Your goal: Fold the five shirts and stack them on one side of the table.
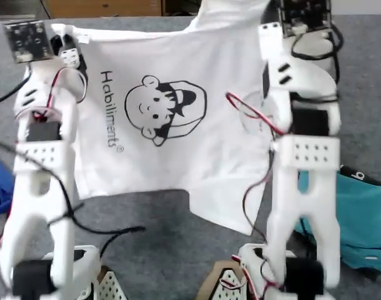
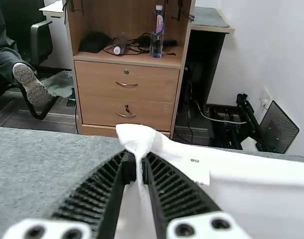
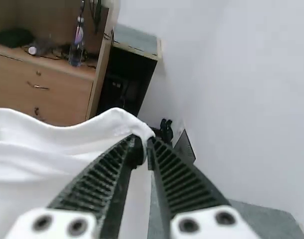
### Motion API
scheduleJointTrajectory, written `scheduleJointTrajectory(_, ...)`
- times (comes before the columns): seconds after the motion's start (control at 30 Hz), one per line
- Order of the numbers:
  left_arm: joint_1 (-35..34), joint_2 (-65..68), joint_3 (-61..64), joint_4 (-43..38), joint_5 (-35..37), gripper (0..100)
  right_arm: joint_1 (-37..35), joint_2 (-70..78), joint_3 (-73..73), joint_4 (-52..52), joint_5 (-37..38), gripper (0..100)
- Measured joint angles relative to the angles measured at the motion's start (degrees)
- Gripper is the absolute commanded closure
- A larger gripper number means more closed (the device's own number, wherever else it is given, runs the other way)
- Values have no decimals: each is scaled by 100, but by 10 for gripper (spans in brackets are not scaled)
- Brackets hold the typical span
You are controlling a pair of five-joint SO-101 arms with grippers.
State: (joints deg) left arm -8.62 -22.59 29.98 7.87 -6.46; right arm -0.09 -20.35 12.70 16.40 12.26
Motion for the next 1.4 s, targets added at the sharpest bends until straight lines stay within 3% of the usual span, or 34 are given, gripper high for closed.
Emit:
scheduleJointTrajectory(0.13,0,932,-334,-422,0,981,-18,905,-193,-299,-9,994)
scheduleJointTrajectory(0.4,-79,1829,-809,-501,0,981,-26,1916,-844,-352,-18,994)
scheduleJointTrajectory(0.57,-97,1846,-809,-484,0,981,-26,1916,-941,290,-18,994)
scheduleJointTrajectory(0.93,-105,1521,-853,2356,0,981,-26,976,-967,3613,976,994)
scheduleJointTrajectory(1.2,-62,1354,-853,4255,-202,981,-387,-527,554,4105,1837,994)
scheduleJointTrajectory(1.4,-9,1301,-273,4510,-457,981,-299,-2136,2620,3938,2092,994)
